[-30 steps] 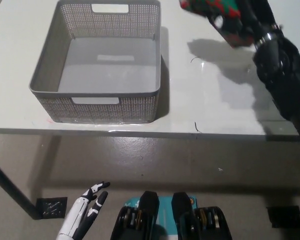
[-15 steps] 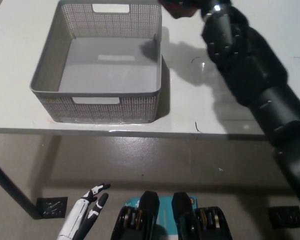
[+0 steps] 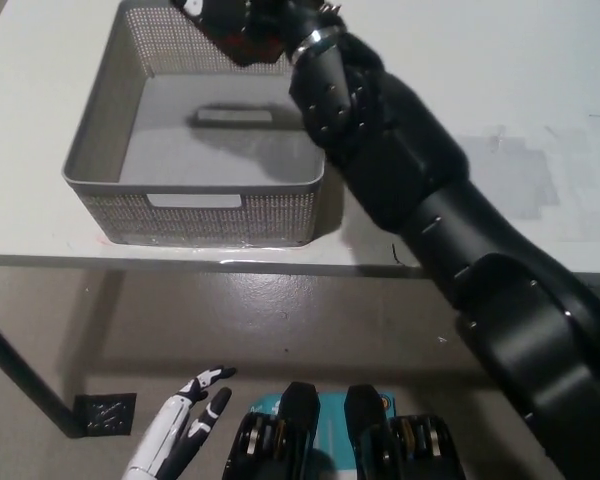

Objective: Use the right hand to pick up a bag of coffee beans on the right hand side and place it into a container on the left hand side

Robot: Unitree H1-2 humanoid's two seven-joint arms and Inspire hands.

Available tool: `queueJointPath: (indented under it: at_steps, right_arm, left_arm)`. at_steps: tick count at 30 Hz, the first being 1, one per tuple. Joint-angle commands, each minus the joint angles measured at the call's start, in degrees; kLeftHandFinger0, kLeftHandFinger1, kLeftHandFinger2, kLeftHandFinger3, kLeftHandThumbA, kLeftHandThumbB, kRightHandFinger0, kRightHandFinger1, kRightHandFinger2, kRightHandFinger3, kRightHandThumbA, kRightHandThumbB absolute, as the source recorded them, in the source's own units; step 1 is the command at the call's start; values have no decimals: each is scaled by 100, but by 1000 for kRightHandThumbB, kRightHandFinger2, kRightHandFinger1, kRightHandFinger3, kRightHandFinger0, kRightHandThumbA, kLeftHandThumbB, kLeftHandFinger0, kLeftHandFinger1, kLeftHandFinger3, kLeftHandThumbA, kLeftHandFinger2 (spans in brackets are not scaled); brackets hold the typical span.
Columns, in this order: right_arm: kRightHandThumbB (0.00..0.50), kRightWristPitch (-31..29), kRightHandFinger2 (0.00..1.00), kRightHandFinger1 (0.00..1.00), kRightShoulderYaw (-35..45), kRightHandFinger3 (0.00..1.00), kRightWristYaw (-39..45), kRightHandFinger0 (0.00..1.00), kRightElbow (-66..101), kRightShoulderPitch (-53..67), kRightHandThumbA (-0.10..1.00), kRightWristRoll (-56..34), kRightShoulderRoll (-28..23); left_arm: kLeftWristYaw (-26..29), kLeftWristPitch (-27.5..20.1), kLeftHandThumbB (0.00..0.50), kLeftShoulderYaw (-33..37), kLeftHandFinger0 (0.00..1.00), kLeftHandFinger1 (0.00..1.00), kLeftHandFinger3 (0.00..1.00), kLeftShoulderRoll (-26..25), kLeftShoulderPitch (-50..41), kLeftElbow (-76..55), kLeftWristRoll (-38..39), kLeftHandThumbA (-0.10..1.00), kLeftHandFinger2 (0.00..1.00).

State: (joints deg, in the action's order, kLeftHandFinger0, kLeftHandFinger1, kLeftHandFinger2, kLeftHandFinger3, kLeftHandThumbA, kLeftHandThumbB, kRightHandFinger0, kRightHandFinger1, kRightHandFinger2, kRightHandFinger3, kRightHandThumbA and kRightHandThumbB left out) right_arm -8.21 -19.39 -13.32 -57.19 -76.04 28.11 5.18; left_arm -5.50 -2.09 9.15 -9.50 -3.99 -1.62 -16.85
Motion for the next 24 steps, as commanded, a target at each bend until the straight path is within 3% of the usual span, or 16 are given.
queueJointPath:
  at_steps: [1, 2, 3, 4, 5, 6, 7, 9, 18, 21, 24]
  right_arm:
    - [181, -38, 850, 427, 90, 907, -38, 0, 102, -487, -100, -77, 86]
    - [218, 255, 793, 454, 25, 878, 307, 91, 229, -432, -100, -60, 70]
    - [236, 466, 936, 716, -24, 1000, 684, 445, 350, -383, 67, -81, 25]
    - [312, 637, 1000, 1000, -81, 1000, 1231, 829, 435, -353, 310, -167, -52]
    - [326, 799, 1000, 1000, -109, 1000, 1615, 1000, 517, -327, 405, -241, -110]
    - [385, 936, 1000, 1000, -181, 1000, 1964, 1000, 633, -270, 521, -237, -209]
    - [425, 993, 1000, 1000, -214, 1000, 2097, 1000, 708, -223, 542, -224, -265]
    - [440, 1013, 1000, 1000, -253, 1000, 2244, 1000, 854, -116, 538, -205, -378]
    - [423, 1253, 1000, 1000, -179, 1000, 2715, 1000, 1632, 347, 596, -221, -1012]
    - [385, 1466, 1000, 1000, -146, 1000, 2937, 1000, 2238, 499, 561, -196, -1356]
    - [392, 1453, 1000, 1000, -33, 1000, 3024, 1000, 2634, 602, 612, -294, -1608]
  left_arm:
    - [-124, -51, 219, 89, 1000, 1000, 1000, -148, 78, -110, -80, 1000, 1000]
    - [-129, -39, 230, 110, 1000, 1000, 1000, -168, 76, -116, -119, 1000, 1000]
    - [-147, -29, 237, 127, 1000, 1000, 1000, -187, 78, -124, -124, 1000, 1000]
    - [-162, -32, 241, 133, 1000, 1000, 1000, -193, 85, -123, -110, 1000, 1000]
    - [-168, -38, 249, 139, 1000, 1000, 1000, -196, 97, -116, -110, 1000, 1000]
    - [-184, -45, 254, 159, 1000, 1000, 1000, -210, 108, -114, -129, 1000, 1000]
    - [-195, -60, 252, 173, 1000, 1000, 1000, -224, 113, -113, -144, 1000, 1000]
    - [-215, -102, 262, 205, 1000, 1000, 1000, -262, 131, -95, -187, 1000, 1000]
    - [-346, 45, 280, 300, 1000, 1000, 1000, -326, 157, -151, -178, 1000, 1000]
    - [-331, 52, 272, 319, 1000, 997, 1000, -352, 154, -161, -185, 1000, 1000]
    - [-345, 51, 291, 321, 1000, 990, 1000, -369, 167, -130, -155, 1000, 1000]
